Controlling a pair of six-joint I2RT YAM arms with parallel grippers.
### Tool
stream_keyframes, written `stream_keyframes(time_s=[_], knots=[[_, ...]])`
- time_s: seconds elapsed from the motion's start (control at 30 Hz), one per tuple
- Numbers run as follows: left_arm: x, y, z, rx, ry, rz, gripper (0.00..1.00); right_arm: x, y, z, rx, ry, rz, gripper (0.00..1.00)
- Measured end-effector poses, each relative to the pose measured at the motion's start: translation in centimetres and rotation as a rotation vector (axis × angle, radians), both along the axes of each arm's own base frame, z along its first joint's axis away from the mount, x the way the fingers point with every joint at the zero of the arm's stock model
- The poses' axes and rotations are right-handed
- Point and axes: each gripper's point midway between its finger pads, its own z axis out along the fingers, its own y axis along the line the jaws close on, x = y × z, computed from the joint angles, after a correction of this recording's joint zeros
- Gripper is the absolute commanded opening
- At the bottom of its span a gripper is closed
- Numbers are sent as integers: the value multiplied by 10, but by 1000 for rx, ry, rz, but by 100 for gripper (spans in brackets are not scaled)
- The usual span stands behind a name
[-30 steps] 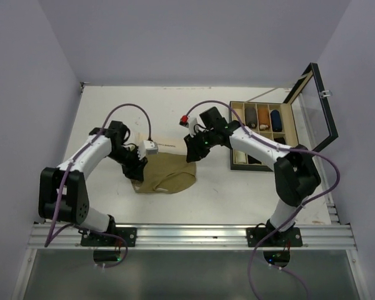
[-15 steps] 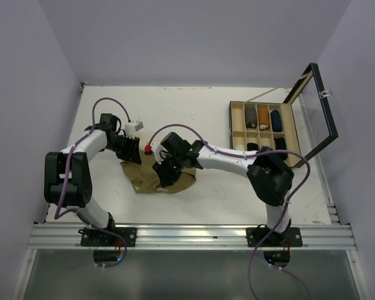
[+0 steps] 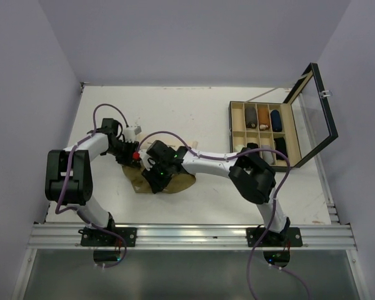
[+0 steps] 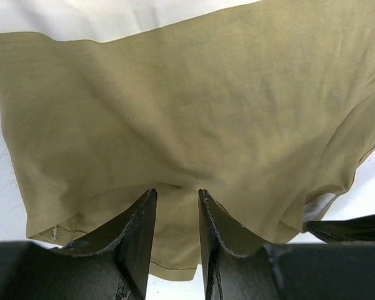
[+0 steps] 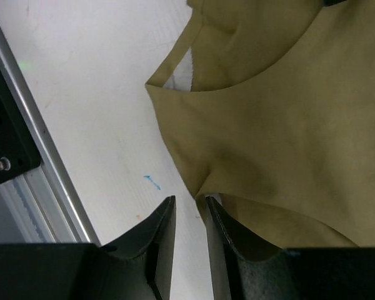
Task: Roll the underwear
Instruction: Flatten the underwear
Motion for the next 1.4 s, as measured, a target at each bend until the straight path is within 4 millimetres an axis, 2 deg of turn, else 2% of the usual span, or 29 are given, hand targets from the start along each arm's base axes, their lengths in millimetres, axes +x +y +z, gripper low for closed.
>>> stream_keyframes(time_s=[0.27,0.3,0.33,0.47,0.6,0.77,1.0,1.1,1.13,1.17,1.2,1.23,1.3,1.37,1.4], knots=[[1,0,-1,0,-8,2,38,15,-2,-8,-31,-15,-54,26],[0,0,-2,0,-7,2,38,16,0,-9,-30,-16,-55,24],[0,0,-2,0,-6,2,38,17,0,-10,-31,-15,-57,17],[0,0,-2,2,-6,2,38,18,-2,-15,-44,-12,-53,1],[0,2,-2,9,-6,4,38,16,-6,-17,-47,2,-49,0],[1,3,-3,17,-8,6,39,11,-32,-17,-61,58,-63,0],[1,3,-3,21,-16,-3,40,17,-62,11,-3,103,-108,0],[3,4,2,25,-44,-18,42,16,-74,10,5,154,-136,0],[3,4,6,27,-64,-25,46,16,-77,9,6,175,-146,1],[4,5,12,31,-92,-33,48,17,-79,8,6,188,-155,10],[4,6,19,37,-123,-34,51,17,-81,9,7,210,-171,24],[5,8,27,49,-159,-38,59,19,-81,10,11,215,-183,28],[8,13,44,83,-239,-45,81,22,-80,12,15,218,-203,31],[10,20,56,126,-307,-42,84,21,-73,16,16,212,-205,30],[10,26,61,159,-338,-40,100,21,-67,18,18,204,-204,27]])
